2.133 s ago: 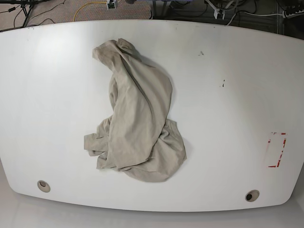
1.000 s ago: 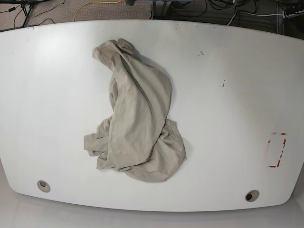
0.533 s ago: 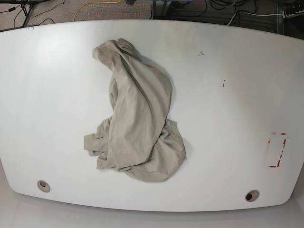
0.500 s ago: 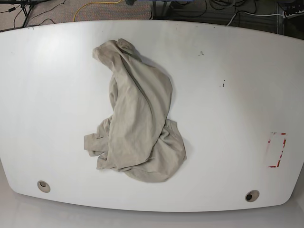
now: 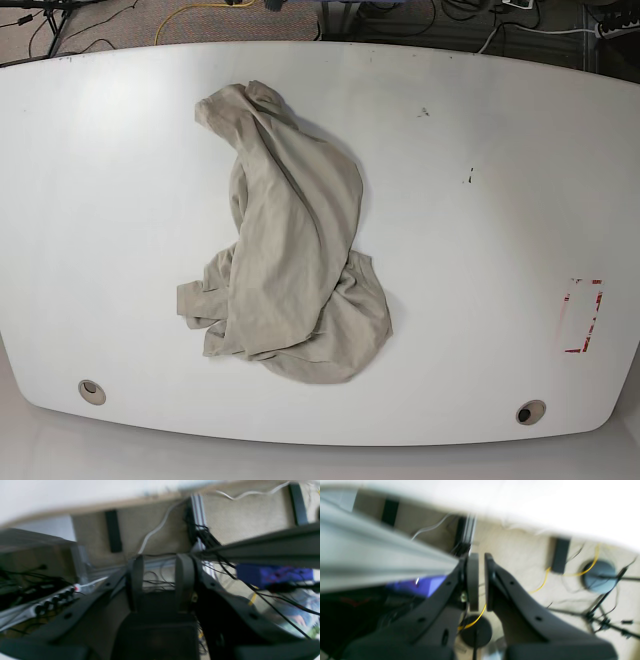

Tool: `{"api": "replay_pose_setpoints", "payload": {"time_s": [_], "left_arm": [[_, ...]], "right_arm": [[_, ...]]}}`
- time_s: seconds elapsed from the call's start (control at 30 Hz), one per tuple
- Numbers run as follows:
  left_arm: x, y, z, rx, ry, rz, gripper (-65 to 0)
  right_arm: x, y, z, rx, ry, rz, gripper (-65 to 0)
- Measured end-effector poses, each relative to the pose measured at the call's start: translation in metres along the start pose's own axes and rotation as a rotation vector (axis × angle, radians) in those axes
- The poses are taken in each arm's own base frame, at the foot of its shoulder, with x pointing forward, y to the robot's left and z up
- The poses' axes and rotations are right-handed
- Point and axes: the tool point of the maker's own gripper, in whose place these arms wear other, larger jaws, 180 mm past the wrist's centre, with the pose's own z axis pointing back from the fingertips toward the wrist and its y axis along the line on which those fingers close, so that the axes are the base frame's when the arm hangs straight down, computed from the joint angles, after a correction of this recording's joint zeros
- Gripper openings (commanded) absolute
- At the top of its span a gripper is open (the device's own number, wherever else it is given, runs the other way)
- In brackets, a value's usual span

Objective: Layout the t-shirt on the table in an organized manner, then fold the t-shirt properly

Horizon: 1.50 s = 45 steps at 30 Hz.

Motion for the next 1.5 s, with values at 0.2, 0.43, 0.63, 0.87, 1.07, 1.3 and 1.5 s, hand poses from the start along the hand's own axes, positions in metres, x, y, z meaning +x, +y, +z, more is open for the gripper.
{"api": "replay_pose_setpoints", "payload": {"time_s": [0.2,0.43,0.63,0.87,1.07,1.3,1.5], "left_arm": [[0.024,0.004,-0.017,0.013,-0.074,-0.001,-43.1],[0.046,0.006,-0.026,0.019,-0.135,-0.007,-30.7],[0.072,0.010,-0.038,0.030,-0.211,-0.012,-23.6],[0.104,0.016,-0.051,0.045,-0.303,-0.017,-23.5],[0.134,0.019,-0.061,0.053,-0.386,-0.019,-23.5],[0.152,0.010,-0.067,0.026,-0.434,-0.018,-23.5],[0.159,0.009,-0.068,0.025,-0.454,-0.019,-24.0]], "right_arm": [[0.018,-0.003,-0.018,-0.001,-0.056,0.007,-60.9],[0.040,-0.008,-0.033,-0.012,-0.125,0.019,-60.7],[0.061,-0.011,-0.047,-0.015,-0.187,0.035,-48.7],[0.092,-0.018,-0.062,-0.030,-0.276,0.054,-29.3],[0.122,-0.023,-0.073,-0.039,-0.359,0.067,-26.6],[0.140,-0.030,-0.092,-0.055,-0.344,0.076,-24.6],[0.179,-0.038,-0.110,-0.072,-0.386,0.091,-24.7]]}}
